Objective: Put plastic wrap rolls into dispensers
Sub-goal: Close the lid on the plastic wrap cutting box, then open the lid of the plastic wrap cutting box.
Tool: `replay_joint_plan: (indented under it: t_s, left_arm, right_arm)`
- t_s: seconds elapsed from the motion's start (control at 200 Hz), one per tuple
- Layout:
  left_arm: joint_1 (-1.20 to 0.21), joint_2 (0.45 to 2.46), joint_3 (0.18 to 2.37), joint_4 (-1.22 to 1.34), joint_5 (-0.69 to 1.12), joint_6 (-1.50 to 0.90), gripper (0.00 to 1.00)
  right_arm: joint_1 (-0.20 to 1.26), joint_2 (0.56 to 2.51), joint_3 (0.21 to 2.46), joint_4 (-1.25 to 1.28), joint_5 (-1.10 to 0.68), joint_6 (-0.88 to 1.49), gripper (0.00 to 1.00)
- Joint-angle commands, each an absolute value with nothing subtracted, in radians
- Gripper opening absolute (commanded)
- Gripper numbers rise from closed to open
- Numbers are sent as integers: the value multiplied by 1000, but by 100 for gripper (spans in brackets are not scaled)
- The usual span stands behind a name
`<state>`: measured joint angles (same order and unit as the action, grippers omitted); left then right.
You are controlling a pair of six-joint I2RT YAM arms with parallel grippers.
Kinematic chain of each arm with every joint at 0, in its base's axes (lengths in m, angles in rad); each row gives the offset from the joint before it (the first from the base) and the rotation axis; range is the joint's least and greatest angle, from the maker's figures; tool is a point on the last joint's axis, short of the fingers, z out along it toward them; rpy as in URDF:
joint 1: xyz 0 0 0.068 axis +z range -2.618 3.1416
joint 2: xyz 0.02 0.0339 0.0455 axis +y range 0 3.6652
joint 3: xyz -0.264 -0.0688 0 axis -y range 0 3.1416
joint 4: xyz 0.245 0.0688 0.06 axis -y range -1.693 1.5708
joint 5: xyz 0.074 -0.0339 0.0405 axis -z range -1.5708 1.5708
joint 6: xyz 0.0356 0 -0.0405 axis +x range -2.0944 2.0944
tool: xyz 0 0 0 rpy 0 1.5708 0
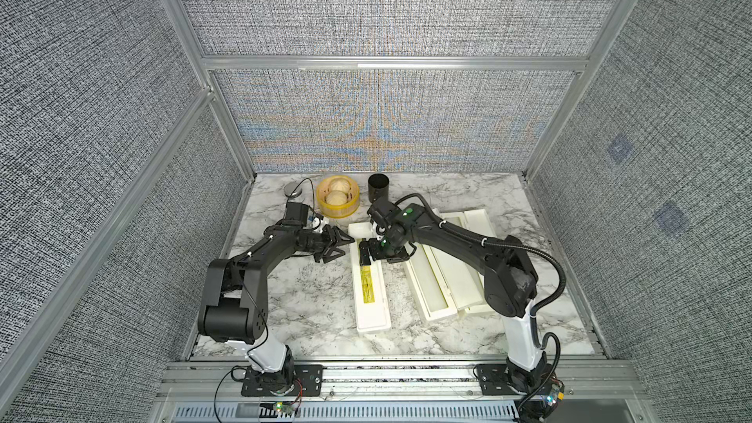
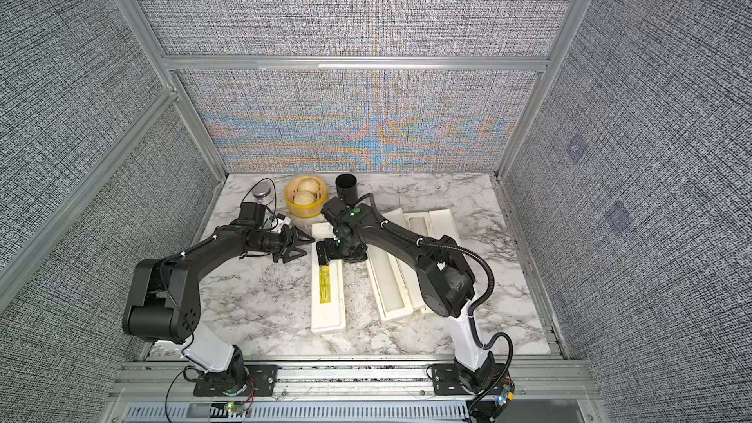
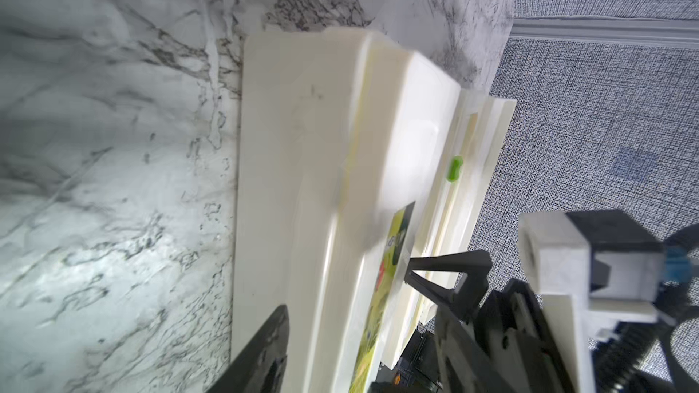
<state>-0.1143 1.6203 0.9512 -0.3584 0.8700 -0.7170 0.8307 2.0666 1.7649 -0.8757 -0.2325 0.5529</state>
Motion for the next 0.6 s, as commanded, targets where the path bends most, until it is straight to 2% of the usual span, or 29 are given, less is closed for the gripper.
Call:
replay_joint_plan:
  t_s: [0.0, 0.12, 0.385, 0.595]
  left_arm:
    - [-95, 1587, 910, -380, 871, -707, 60]
    - [-76, 1559, 850, -364, 876, -705, 61]
    - [-55, 1511, 794, -373, 869, -684, 60]
    - [-44, 1515, 772, -374, 871, -675, 60]
  right_arm:
    - [862, 2072, 1763, -876, -204, 602, 99]
    - [893, 2106, 1792, -892, -191, 627, 99]
    - [949, 2188, 1918, -1048, -44, 621, 99]
    - [953, 2130, 1854, -948, -111, 597, 98]
